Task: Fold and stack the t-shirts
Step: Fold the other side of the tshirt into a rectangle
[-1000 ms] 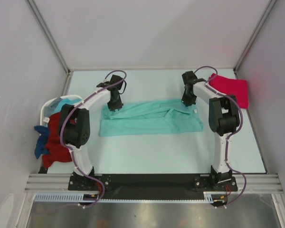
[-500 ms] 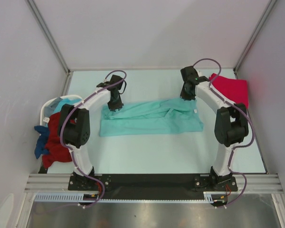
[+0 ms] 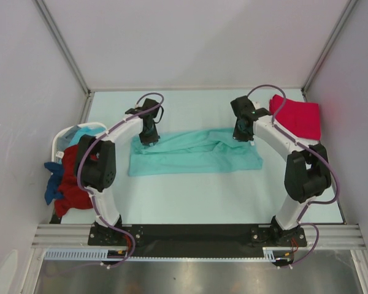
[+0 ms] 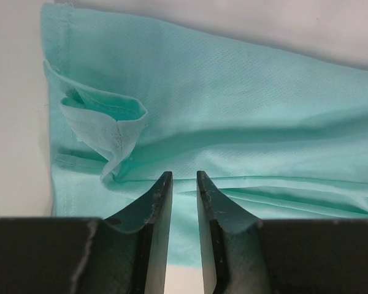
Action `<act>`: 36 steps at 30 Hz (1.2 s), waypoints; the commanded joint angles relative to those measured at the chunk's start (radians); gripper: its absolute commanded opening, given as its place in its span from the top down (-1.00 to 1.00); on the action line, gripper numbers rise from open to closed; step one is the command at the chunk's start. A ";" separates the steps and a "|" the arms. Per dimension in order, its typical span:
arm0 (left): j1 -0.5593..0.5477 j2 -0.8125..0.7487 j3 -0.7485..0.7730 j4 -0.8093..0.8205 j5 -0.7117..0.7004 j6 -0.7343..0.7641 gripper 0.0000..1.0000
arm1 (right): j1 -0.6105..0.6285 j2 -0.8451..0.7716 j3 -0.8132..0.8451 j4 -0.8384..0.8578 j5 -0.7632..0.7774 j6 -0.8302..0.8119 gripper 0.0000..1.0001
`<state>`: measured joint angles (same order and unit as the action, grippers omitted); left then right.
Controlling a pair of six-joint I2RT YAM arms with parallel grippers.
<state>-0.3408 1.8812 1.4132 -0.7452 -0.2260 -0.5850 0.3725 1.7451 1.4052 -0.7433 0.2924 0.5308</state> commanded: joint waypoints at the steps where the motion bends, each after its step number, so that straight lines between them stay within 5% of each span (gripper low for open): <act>1: -0.009 -0.073 -0.019 0.009 0.007 -0.007 0.46 | 0.046 -0.093 -0.061 -0.025 0.037 0.032 1.00; 22: -0.020 -0.077 -0.057 0.020 0.005 -0.007 0.46 | 0.126 -0.119 -0.275 -0.053 0.016 0.115 0.98; 26: -0.021 -0.077 -0.057 0.021 0.004 -0.007 0.46 | 0.126 -0.162 -0.262 -0.036 0.031 0.113 0.52; 29: -0.021 -0.077 -0.057 0.023 0.001 -0.006 0.46 | 0.115 -0.182 -0.204 -0.024 0.060 0.092 -0.01; 36: -0.024 -0.068 -0.049 0.024 0.010 -0.010 0.46 | 0.053 -0.069 0.014 0.008 0.059 0.032 -0.07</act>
<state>-0.3546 1.8435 1.3556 -0.7410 -0.2237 -0.5850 0.4660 1.6196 1.2873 -0.7864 0.3225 0.6022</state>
